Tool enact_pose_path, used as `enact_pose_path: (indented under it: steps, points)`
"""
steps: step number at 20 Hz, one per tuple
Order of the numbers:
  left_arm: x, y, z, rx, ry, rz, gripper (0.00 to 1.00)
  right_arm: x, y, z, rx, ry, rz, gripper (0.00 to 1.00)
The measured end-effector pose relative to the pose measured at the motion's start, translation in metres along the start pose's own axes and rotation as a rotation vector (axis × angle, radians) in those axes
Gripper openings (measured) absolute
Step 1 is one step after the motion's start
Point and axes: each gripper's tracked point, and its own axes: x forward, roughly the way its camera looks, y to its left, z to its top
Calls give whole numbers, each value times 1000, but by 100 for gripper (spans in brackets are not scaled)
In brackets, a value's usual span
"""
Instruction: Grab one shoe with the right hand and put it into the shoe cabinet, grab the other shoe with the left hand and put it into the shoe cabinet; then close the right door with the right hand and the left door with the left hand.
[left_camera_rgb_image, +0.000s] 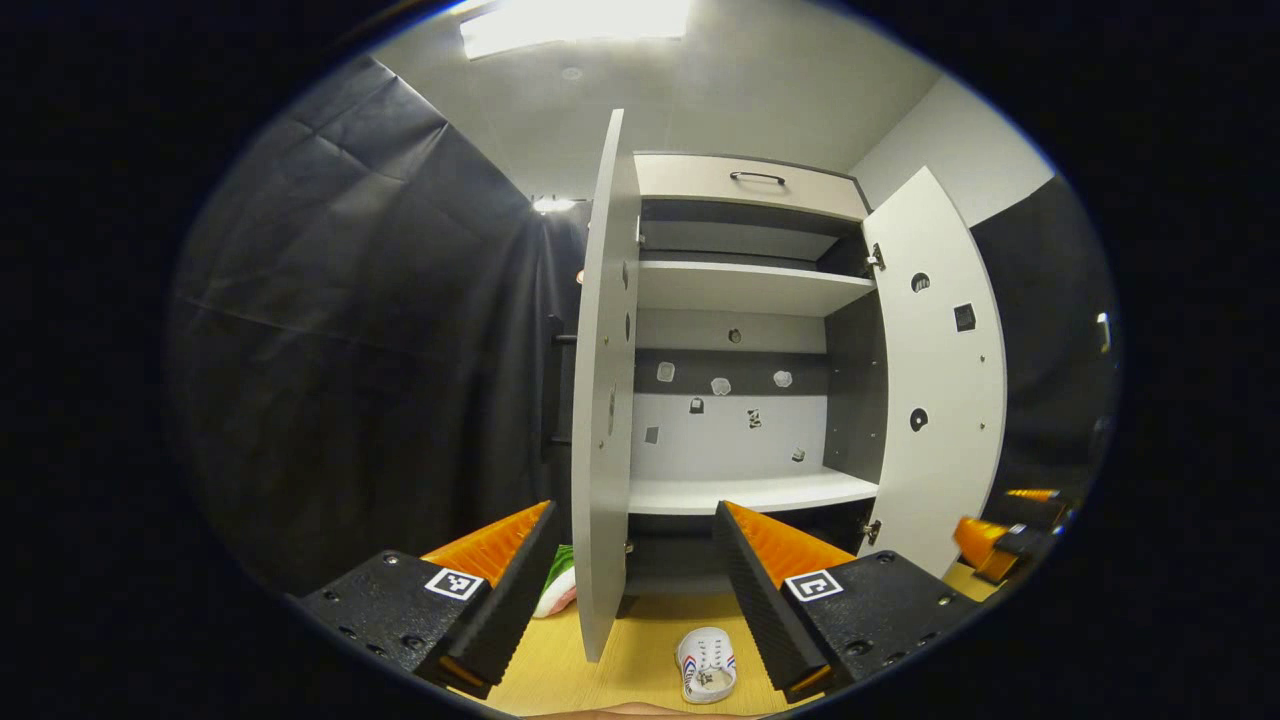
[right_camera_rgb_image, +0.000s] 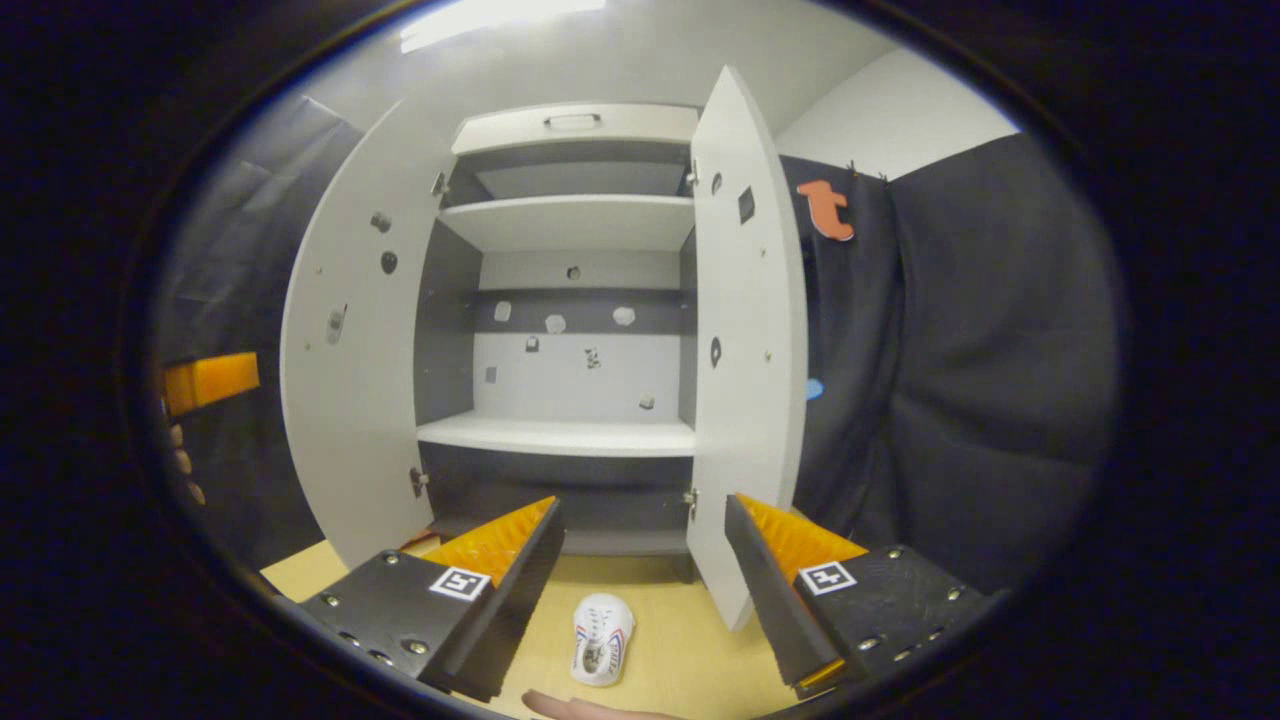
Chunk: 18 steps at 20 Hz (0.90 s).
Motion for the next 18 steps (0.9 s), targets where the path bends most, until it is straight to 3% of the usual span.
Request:
enact_pose_path:
  steps: [4, 5, 6, 11, 12, 13, 14, 15, 18]
  points:
    - [-9, 11, 0, -22, -15, 12, 94, 26, 30, -75, -5, 122, 54, 97]
    - [-11, 11, -1, -28, -15, 12, 89, 31, 38, -92, -5, 139, 66, 97]
    - [-13, 10, -4, -25, -12, 5, 94, 36, 45, -106, -9, 153, 73, 97]
    - [-21, 16, -13, -34, -10, -12, 94, 53, 67, -176, 6, 244, 78, 97]
    - [-22, 17, -15, -37, -10, -15, 90, 56, 70, -187, 7, 258, 74, 97]
    - [-24, 20, -17, -39, -6, -14, 94, 60, 71, -199, 7, 271, 68, 97]
    - [-26, 23, -20, -44, -4, -10, 90, 64, 74, -212, 3, 286, 63, 97]
    - [-27, 25, -21, -48, -4, -10, 94, 68, 75, -225, -12, 304, 55, 97]
    - [-29, 25, -26, -28, -12, -10, 94, 76, 76, -258, -42, 367, 43, 97]
